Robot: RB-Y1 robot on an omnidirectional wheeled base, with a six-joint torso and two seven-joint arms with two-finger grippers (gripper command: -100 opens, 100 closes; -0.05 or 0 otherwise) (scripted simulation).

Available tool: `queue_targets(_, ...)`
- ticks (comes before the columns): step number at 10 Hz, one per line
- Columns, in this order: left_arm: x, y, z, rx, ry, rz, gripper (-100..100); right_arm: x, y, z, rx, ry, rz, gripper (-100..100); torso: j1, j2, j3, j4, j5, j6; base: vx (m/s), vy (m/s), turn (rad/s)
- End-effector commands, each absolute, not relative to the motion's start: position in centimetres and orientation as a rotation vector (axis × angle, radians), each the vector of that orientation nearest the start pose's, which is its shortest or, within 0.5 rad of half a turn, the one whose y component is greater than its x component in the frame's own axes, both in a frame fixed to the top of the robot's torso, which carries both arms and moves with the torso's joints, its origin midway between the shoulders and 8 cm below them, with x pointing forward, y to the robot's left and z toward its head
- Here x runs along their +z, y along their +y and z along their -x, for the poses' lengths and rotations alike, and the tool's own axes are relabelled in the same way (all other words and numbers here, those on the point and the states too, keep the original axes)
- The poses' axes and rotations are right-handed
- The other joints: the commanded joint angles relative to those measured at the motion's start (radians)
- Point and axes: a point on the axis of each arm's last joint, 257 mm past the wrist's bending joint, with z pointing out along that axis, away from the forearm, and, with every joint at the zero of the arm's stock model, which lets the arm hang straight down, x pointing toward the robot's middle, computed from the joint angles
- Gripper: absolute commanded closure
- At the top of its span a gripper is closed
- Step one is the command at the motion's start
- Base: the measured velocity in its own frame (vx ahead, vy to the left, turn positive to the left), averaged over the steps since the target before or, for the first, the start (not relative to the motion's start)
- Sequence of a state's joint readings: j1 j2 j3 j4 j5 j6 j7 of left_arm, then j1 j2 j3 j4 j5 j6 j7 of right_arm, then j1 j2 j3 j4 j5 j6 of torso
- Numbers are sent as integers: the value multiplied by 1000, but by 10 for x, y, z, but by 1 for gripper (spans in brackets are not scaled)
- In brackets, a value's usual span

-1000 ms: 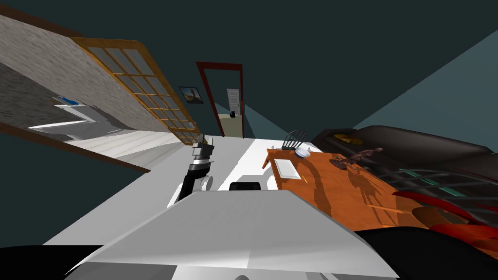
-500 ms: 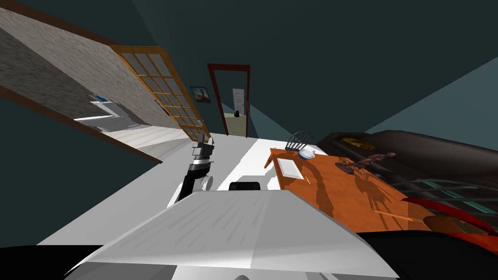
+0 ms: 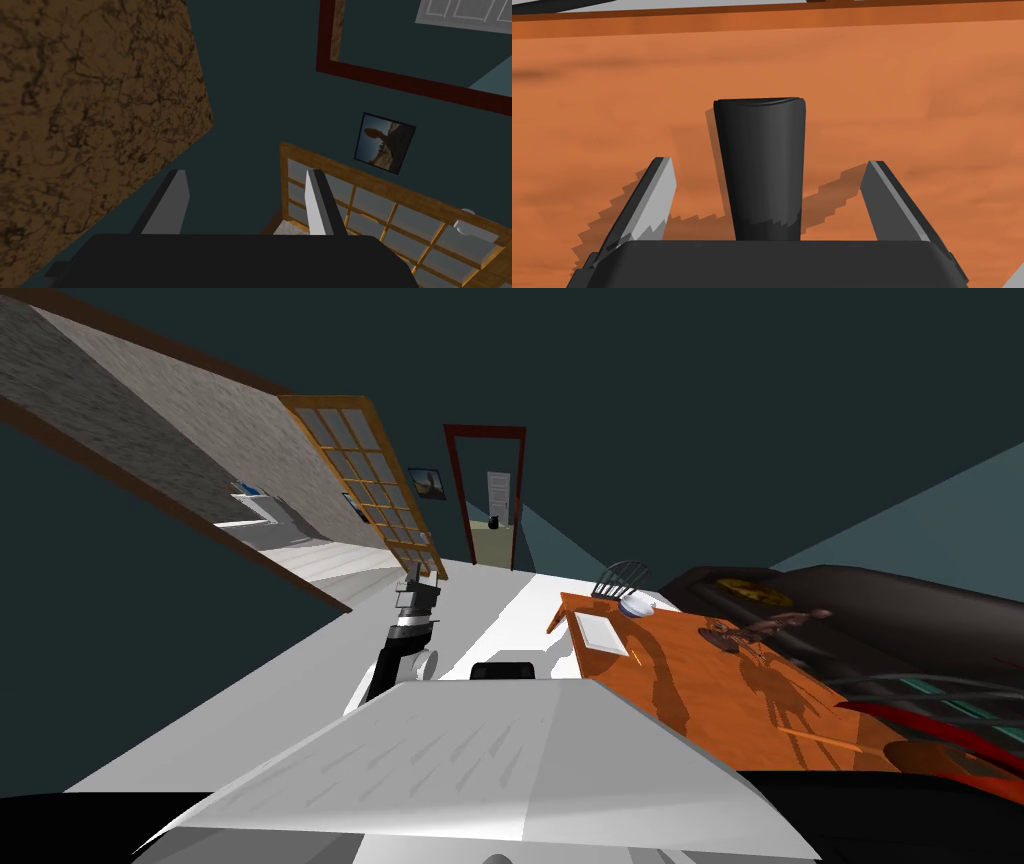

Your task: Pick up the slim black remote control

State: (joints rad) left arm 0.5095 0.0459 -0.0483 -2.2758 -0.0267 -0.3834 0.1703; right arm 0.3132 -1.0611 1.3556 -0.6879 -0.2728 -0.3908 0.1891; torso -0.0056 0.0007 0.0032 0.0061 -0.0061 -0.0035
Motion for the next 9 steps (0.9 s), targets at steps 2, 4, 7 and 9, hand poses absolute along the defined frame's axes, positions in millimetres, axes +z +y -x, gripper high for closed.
queue_targets(2, -6, 261, -365, -1451, 709, 797, 0, -551, -574, 116, -50, 3115, -427, 100, -1, -2, -1, 0, 0, 0, -3, 2, -5)
queue_targets(4, -5, 261, -365, -1451, 709, 797, 0, -551, -572, 116, -43, 3115, -425, 100, -9, -2, -1, 0, -5, 0, 1, 8, 3)
queue_targets(7, -6, 261, -365, -1451, 709, 797, 0, -550, -570, 121, -50, 3120, -412, 100, -12, -1, -1, 0, -5, 1, 16, -18, -48)
queue_targets(9, -6, 261, -365, -1450, 709, 797, 0, -544, -564, 146, -65, 3161, -330, 100, -17, -7, -4, -2, -6, 4, 160, -106, -281)
